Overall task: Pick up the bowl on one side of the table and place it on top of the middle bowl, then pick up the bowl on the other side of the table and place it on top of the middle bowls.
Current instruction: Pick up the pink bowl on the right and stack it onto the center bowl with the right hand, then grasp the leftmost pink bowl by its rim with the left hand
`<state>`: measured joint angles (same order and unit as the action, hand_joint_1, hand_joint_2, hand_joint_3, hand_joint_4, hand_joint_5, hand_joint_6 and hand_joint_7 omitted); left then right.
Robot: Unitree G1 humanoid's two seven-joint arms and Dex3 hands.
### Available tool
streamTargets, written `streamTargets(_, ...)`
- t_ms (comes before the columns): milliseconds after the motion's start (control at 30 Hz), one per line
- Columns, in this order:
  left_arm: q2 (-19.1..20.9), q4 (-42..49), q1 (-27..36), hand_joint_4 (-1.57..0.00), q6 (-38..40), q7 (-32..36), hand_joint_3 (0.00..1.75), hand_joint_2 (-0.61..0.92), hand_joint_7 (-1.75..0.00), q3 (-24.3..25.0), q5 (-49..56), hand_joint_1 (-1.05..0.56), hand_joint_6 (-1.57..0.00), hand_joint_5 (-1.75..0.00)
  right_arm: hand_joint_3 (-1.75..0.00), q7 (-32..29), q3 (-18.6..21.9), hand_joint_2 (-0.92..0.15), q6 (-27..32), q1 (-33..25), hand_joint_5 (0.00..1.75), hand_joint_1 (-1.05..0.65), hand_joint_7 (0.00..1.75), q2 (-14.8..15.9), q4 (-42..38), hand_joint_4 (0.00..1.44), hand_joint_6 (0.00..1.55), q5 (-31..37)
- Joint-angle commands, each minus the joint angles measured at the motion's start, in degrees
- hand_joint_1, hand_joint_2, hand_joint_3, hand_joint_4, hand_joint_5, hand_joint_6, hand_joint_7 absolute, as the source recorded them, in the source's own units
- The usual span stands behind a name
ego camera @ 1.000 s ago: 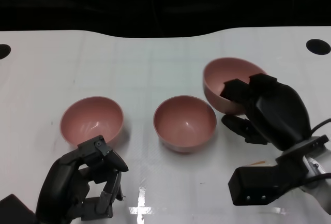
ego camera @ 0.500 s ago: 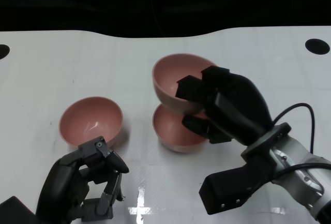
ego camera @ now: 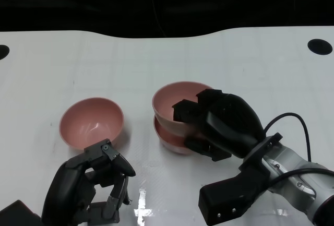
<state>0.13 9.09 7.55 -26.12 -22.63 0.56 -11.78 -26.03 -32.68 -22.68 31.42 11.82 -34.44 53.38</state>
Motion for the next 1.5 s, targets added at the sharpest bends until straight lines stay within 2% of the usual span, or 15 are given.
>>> streamTargets(33, 0.27, -1.05, 0.91, -0.86, 0.8, 1.08, 1.24, 0.42, -1.42, 0.28, -0.23, -0.21, -0.82, -1.65, -1.05, -1.68, -1.4, -0.4, 0.75, 1.46, 1.75, -0.15, 1.63, 0.64, -2.29, 0.94, 0.76, 1.69)
streamTargets(100, 0.17, -1.11, 0.96, -0.87, 1.11, 1.14, 1.25, 0.42, -1.42, 0.27, -0.27, -0.21, -0.82, -1.64, -0.82, -1.1, -1.94, -0.53, 0.5, 1.84, 1.69, -0.19, 1.44, 0.77, -3.38, 0.89, 0.76, 1.79)
streamTargets(133, 0.1, -1.21, 1.01, -0.87, 1.35, 1.3, 1.24, 0.42, -1.42, 0.24, -0.15, -0.21, -0.82, -1.64, -0.66, 0.94, -2.01, -0.62, 0.34, 1.96, 1.53, -0.22, 1.16, 0.89, -3.61, 0.87, 0.81, 1.12)
streamTargets(167, 0.02, -1.31, 1.05, -0.87, 1.52, 1.43, 1.24, 0.42, -1.42, 0.2, -0.02, -0.22, -0.82, -1.64, -0.46, 2.51, -2.0, -0.75, 0.23, 2.0, 1.2, -0.26, 0.73, 1.01, -3.67, 0.85, 0.85, 0.57)
streamTargets(200, -0.13, -1.31, 1.05, -0.87, 1.66, 1.49, 1.24, 0.42, -1.42, 0.14, 0.01, -0.22, -0.82, -1.64, -0.38, 4.65, -2.2, -0.8, 0.31, 2.14, 1.1, -0.27, 0.56, 1.34, -3.59, 0.86, 0.89, 0.36)
streamTargets(233, -0.23, -1.3, 1.04, -0.87, 1.73, 1.51, 1.24, 0.42, -1.42, 0.11, 0.04, -0.22, -0.82, -1.64, -0.32, 5.98, -2.31, -0.87, 0.4, 2.22, 0.77, -0.37, 0.28, 1.56, -3.48, 0.76, 0.83, 0.3)
streamTargets(267, -0.38, -1.29, 1.02, -0.87, 1.74, 1.32, 1.24, 0.42, -1.42, 0.05, -0.16, -0.22, -0.82, -1.64, -0.31, 8.56, -2.62, -0.9, 1.45, 2.3, 0.6, -0.41, 0.17, 1.94, -2.78, 0.76, 0.81, 0.68)
streamTargets(300, -0.5, -1.15, 0.97, -0.87, 1.55, 1.13, 1.24, 0.42, -1.41, 0.04, -0.29, -0.21, -0.82, -1.63, -0.39, 11.23, -2.83, -0.91, 2.46, 2.26, 0.39, -0.56, 0.07, 2.29, -1.89, 0.6, 0.66, 0.84)
streamTargets(333, -0.58, -1.04, 0.92, -0.87, 1.43, 0.98, 1.24, 0.42, -1.4, 0.06, -0.37, -0.21, -0.82, -1.63, -0.44, 13.18, -2.9, -0.92, 3.18, 2.14, 0.3, -0.65, 0.04, 2.51, -1.08, 0.51, 0.57, 0.77)
streamTargets(500, -0.68, -0.92, 0.87, -0.86, 1.22, 1.15, 1.23, 0.42, -1.38, 0.1, 0.16, -0.23, -0.82, -1.64, -0.55, 20.39, -1.72, -0.92, 4.61, 0.1, 0.12, -0.88, 0.0, 3.63, 3.69, 0.25, 0.27, -2.42)
streamTargets(767, -0.35, -1.2, 0.47, -0.86, 1.97, 1.24, 1.22, 0.43, -1.41, 0.6, 0.17, -0.24, -0.81, -1.65, -0.55, 27.44, 1.82, -0.92, 7.75, -4.13, 0.07, -0.96, 0.0, 6.46, 15.54, 0.13, 0.13, -5.99)
streamTargets(967, 0.22, 0.99, -1.6, -0.85, 0.51, 0.94, 1.24, 0.43, -1.43, 1.44, 0.3, -0.23, -0.81, -1.7, -0.54, 26.53, 6.93, -0.92, 7.61, -8.15, 0.11, -0.95, 0.02, 8.18, 24.12, 0.18, 0.15, -9.31)
streamTargets(1100, 0.08, 2.33, -2.26, -0.86, -0.85, 1.82, 1.24, 0.42, -1.44, 1.94, 1.22, -0.25, -0.82, -1.72, -0.54, 21.01, 10.75, -0.92, 4.86, -12.85, 0.16, -0.82, 0.04, 9.18, 27.62, 0.23, 0.21, -10.59)
streamTargets(1233, -0.22, 2.74, -2.12, -0.85, -1.6, 1.75, 1.25, 0.42, -1.46, 1.83, 1.05, -0.26, -0.81, -1.74, -0.45, 15.9, 13.73, -0.92, -1.16, -17.14, 0.73, -0.66, 0.06, 9.9, 27.32, 0.06, 0.25, -13.53)
streamTargets(1500, -0.41, 1.59, -1.06, -0.84, -1.14, 1.61, 1.23, 0.44, -1.45, 1.78, -0.09, -0.23, -0.8, -1.72, -0.28, 11.45, 17.4, -0.92, -13.19, -24.75, 0.95, -0.47, 0.16, 9.16, 25.19, 0.19, 0.45, -22.03)
